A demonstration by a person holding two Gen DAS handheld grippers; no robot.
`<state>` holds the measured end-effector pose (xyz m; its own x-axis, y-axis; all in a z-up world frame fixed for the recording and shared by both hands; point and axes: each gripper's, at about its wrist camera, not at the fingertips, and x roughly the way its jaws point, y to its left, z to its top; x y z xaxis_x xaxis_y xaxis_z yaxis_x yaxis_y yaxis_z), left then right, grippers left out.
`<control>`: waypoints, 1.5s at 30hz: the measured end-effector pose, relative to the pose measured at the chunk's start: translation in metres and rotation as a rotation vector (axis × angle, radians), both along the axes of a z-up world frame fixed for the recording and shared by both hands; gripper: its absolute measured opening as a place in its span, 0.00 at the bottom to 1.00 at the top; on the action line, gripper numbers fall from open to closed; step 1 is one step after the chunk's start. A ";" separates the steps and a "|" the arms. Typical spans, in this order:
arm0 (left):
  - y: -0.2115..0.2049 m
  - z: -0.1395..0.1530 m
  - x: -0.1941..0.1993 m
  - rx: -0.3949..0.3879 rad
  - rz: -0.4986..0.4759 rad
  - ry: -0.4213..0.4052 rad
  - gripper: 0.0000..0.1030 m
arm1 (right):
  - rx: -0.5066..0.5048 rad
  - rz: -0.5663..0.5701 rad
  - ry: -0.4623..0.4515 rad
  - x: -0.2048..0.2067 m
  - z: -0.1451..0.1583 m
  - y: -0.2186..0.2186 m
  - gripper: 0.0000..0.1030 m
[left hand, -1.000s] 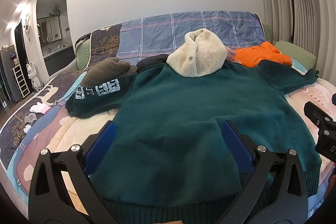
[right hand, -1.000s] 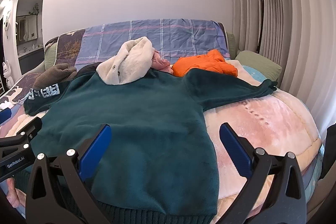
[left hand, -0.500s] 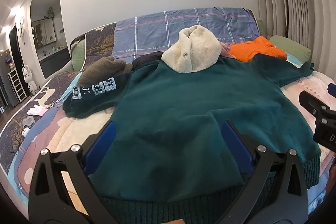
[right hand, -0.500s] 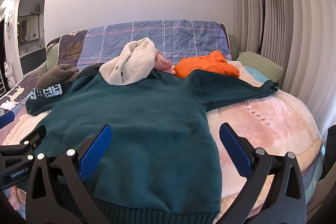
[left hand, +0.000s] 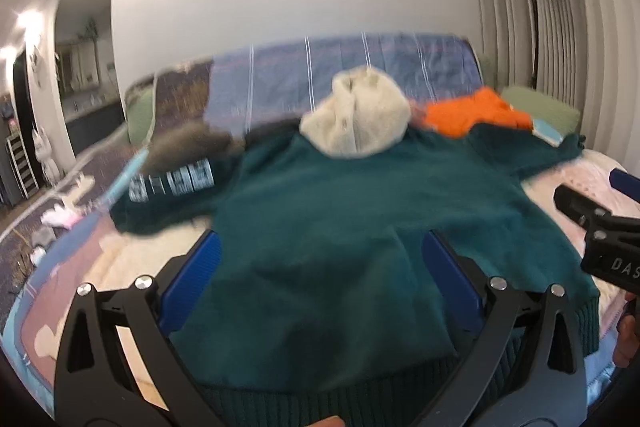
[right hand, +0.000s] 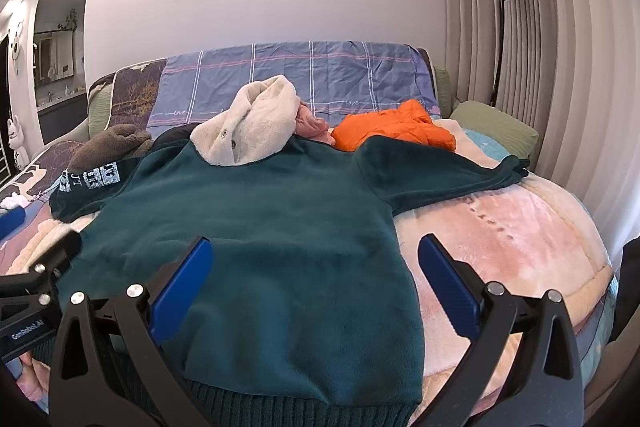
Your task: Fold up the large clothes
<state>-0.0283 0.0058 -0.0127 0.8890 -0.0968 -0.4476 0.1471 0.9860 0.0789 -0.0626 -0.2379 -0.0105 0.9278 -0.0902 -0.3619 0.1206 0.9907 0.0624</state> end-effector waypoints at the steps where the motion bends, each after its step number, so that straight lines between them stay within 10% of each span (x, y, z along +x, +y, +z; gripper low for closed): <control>1: 0.002 -0.001 0.000 -0.010 0.006 0.008 0.98 | -0.001 0.000 0.001 0.000 0.000 0.000 0.99; 45: 0.017 -0.005 0.003 -0.039 0.037 -0.007 0.98 | 0.009 0.096 0.078 0.021 -0.015 0.027 0.99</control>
<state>-0.0253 0.0224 -0.0174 0.8952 -0.0811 -0.4382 0.1102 0.9931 0.0413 -0.0414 -0.2111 -0.0255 0.9012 0.0018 -0.4333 0.0297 0.9974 0.0658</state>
